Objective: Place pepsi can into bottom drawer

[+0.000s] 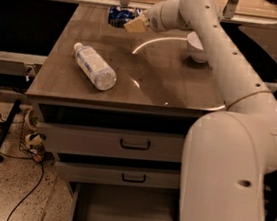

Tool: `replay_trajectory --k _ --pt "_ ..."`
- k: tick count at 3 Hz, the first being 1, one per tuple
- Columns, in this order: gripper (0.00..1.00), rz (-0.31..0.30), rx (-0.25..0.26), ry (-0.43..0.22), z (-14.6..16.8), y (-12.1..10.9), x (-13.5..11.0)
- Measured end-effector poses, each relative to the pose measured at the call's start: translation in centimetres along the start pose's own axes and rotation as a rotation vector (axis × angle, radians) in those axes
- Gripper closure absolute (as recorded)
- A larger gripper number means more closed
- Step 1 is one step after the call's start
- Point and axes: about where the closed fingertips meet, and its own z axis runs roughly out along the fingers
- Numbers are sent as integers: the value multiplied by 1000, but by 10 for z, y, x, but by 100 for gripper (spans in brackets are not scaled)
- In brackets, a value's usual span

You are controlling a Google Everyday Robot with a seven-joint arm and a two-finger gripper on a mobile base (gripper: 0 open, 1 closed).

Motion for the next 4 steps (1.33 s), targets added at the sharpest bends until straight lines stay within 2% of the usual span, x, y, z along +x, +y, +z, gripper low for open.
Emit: replay_trajectory --k 1,2,3,4 --pt "100 -6 -23 -64 -68 29 -32" --pt "100 1 -52 -72 -148 69 -43" --pt "100 64 -119 22 -202 136 -5" --pt "100 66 -138 43 -189 142 8"
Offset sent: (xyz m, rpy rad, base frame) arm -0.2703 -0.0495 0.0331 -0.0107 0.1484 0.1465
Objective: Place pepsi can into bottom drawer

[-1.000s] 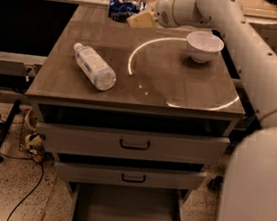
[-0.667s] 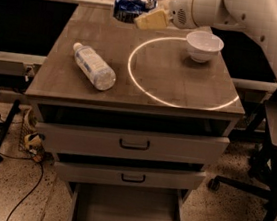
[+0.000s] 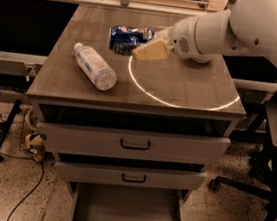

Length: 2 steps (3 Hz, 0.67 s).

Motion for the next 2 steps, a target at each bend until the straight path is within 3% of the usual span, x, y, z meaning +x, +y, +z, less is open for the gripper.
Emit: replay_trajectory --k 1,2 --pt "100 -2 -55 -18 20 -4 -6" --pt "100 29 -101 -17 19 2 15"
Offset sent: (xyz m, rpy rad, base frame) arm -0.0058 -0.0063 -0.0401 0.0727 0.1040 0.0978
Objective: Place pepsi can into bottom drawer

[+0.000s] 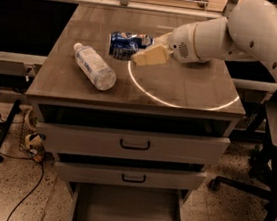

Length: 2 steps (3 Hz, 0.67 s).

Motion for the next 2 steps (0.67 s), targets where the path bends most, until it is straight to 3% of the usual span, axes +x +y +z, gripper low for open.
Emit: replay_trajectory --k 1,2 --pt "100 30 18 24 -31 15 17" --pt "100 71 74 89 -85 56 38"
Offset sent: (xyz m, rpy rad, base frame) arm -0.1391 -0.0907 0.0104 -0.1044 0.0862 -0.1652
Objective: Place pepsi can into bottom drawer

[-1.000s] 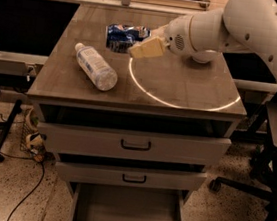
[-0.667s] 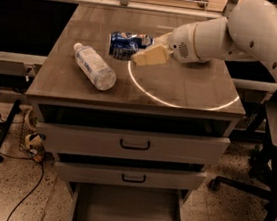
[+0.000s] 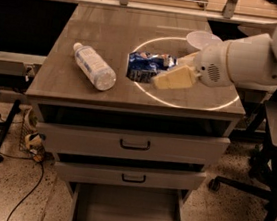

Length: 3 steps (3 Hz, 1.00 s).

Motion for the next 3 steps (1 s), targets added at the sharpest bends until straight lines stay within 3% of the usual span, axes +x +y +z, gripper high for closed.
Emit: replay_trajectory --k 1,2,3 --pt "100 22 23 45 -26 23 15" --pt "100 26 40 200 -38 45 53" --pt "100 44 30 321 -40 60 118"
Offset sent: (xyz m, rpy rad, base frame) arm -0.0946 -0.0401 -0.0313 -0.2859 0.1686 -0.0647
